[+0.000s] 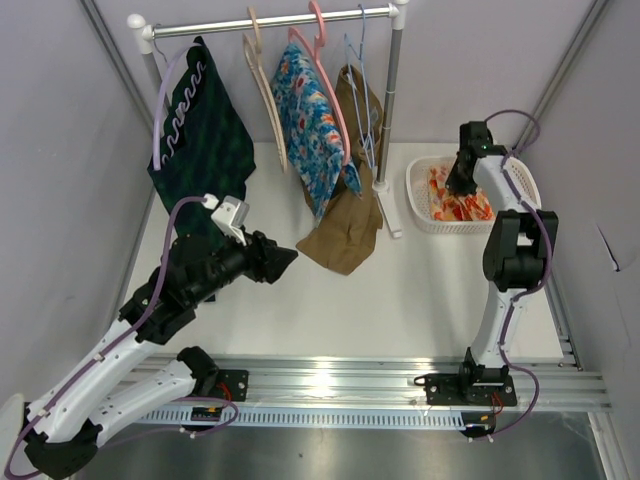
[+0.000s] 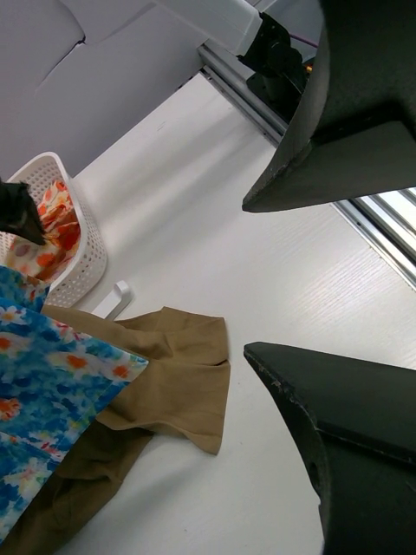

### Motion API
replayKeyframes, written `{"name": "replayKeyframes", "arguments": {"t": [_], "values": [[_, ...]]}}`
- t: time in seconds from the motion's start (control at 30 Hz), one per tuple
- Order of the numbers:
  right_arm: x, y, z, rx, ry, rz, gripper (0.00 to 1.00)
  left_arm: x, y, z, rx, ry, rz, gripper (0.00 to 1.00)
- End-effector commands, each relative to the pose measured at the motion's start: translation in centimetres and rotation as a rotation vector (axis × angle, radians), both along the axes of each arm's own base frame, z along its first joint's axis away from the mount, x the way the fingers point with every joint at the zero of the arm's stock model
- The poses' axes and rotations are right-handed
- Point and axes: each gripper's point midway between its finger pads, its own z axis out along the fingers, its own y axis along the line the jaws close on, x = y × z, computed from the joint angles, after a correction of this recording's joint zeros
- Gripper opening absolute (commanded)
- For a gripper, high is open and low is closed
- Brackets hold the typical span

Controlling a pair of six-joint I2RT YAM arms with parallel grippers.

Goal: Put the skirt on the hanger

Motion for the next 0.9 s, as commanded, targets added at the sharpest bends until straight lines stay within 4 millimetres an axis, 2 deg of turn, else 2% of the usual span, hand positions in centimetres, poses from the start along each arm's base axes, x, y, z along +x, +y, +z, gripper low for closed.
{"name": "replayKeyframes", "arguments": {"t": [0.0, 0.07, 0.1, 0.2, 0.23, 0.3, 0.33, 0.4, 0.43, 0.5, 0.53, 0.63, 0.67, 0.7, 0.8, 0.83, 0.87], "values": [[1.8, -0.6, 12.1, -0.024, -0.26, -0.017, 0.0, -0.1, -0.6, 0.5, -0.024, -0.017, -0.027, 0.67], [1.4, -0.8, 14.2, -0.031, -0.293, -0.028, 0.0, -0.1, -0.7, 0.3, -0.021, -0.013, -0.029, 0.66], [1.2, -0.8, 16.4, -0.027, -0.34, -0.031, 0.0, -0.1, -0.7, 0.2, -0.021, -0.013, -0.029, 0.66], [0.5, -0.9, 19.7, -0.026, -0.409, -0.043, 0.0, -0.2, -0.8, 0.1, -0.022, -0.01, -0.036, 0.66], [-0.2, -1.0, 21.6, -0.025, -0.445, -0.048, 0.0, -0.2, -0.8, 0.1, -0.022, -0.01, -0.038, 0.66], [-1.0, -1.0, 23.8, -0.023, -0.489, -0.056, 0.0, -0.2, -0.9, 0.1, -0.022, -0.01, -0.042, 0.66], [-1.8, -0.9, 25.7, -0.015, -0.529, -0.054, 0.0, -0.2, -0.9, 0.1, -0.022, -0.01, -0.042, 0.66], [-3.0, -0.7, 27.5, 0.006, -0.563, -0.056, 0.0, -0.2, -1.1, -0.1, -0.021, -0.009, -0.052, 0.66], [-4.1, -0.6, 29.4, 0.014, -0.603, -0.059, 0.0, -0.3, -1.1, -0.2, -0.019, -0.007, -0.053, 0.66], [-5.6, -0.3, 31.1, 0.038, -0.64, -0.063, 0.0, -0.3, -1.2, -0.2, -0.025, -0.007, -0.06, 0.66], [-7.2, -0.1, 32.5, 0.051, -0.676, -0.056, 0.0, -0.3, -1.3, -0.3, -0.027, -0.006, -0.061, 0.66], [-9.6, 0.6, 33.5, 0.075, -0.702, -0.051, 0.0, -0.4, -1.4, -0.6, -0.029, -0.004, -0.07, 0.66], [-11.2, 0.8, 34.9, 0.086, -0.74, -0.048, 0.0, -0.5, -1.5, -0.6, -0.031, -0.004, -0.078, 0.67], [-12.1, 1.2, 35.3, 0.102, -0.752, -0.036, 0.0, -0.6, -1.7, -0.6, -0.033, -0.006, -0.09, 0.67], [-14.9, 2.2, 36.2, 0.152, -0.783, -0.011, 0.0, -1.0, -2.6, -0.1, -0.076, -0.018, -0.137, 0.67], [-15.5, 2.5, 36.5, 0.168, -0.791, -0.009, 0.0, -1.3, -3.1, 1.2, -0.121, -0.056, -0.165, 0.67], [-16.5, 2.9, 36.6, 0.177, -0.796, 0.002, 0.0, -1.4, -3.6, 0.7, -0.132, -0.053, -0.182, 0.67]]}}
